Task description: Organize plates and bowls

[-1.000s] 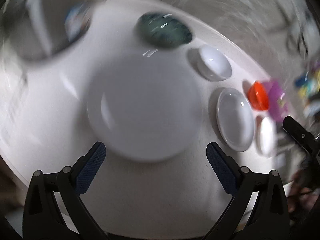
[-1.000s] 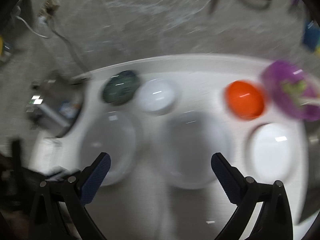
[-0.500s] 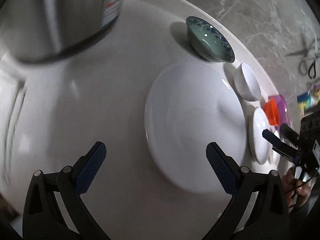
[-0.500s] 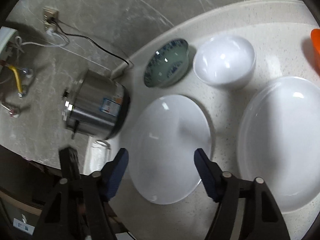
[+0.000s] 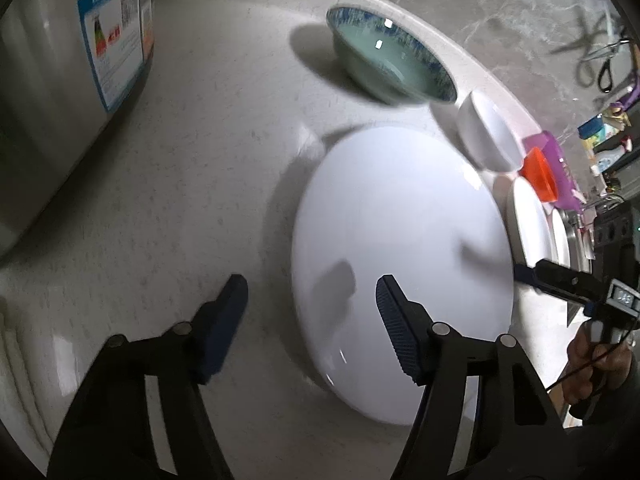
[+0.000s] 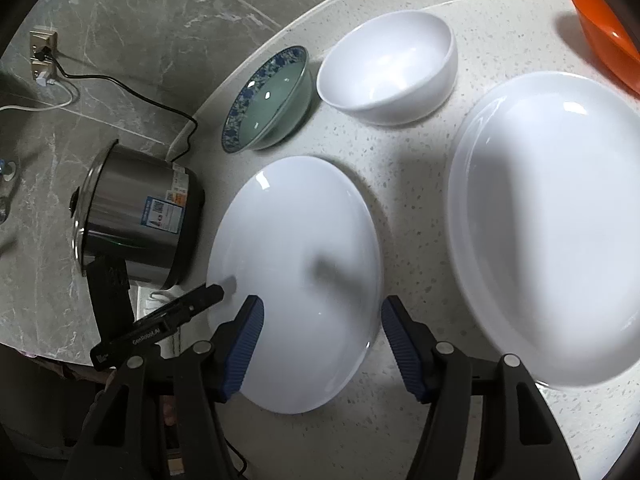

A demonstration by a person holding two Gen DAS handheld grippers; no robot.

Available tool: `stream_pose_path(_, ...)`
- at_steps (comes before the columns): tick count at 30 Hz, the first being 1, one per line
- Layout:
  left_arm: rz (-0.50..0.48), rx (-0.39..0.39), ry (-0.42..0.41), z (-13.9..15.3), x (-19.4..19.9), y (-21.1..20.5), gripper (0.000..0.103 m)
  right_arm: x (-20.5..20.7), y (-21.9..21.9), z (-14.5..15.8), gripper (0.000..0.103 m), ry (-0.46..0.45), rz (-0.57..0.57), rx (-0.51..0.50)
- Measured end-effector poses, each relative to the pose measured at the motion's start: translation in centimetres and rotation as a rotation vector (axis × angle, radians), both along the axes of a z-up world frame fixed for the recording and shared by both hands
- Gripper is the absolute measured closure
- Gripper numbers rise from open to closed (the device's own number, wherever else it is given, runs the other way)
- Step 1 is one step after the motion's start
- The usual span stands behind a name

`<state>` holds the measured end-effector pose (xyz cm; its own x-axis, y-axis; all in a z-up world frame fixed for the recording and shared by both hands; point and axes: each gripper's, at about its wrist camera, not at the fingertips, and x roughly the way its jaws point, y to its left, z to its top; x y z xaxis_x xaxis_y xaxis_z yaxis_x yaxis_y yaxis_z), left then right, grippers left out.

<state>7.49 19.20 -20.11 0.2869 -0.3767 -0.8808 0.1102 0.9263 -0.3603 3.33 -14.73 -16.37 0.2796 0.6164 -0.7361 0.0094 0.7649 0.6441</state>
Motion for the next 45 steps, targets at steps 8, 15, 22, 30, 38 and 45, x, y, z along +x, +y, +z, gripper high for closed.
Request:
stream_pose_path(8,0.004,0.007,0.015,-0.3,1.4,1.3,0.041,0.9,-0.3,-1.3,0.049,0.011,-0.065,-0.027)
stream_pose_path(15,-0.052,0.027,0.025,-0.3,1.9,1.0,0.051,1.6,1.1,-1.8,0.049,0.043,0.002,-0.015)
stream_pose_path(22,-0.138,-0.042,0.06,-0.9,3.0,0.1,0.076,2.0,0.8,-2.7,0.059,0.076,-0.015,0.0)
stream_pose_path(30,-0.113,-0.037,0.057,-0.9,3.8,0.3,0.079,2.7,0.1,-3.2,0.088,0.118,-0.034,-0.018)
stream_pose_path(38,-0.095,0.017,0.028,-0.7,3.9,-0.2,0.083,2.8,0.2,-2.9,0.087,0.106,-0.026,-0.041)
stream_pose_path(45,-0.101,0.019,0.014,0.1,2.4,-0.4,0.084,2.4,-0.2,-2.3,0.087,0.094,-0.028,-0.053)
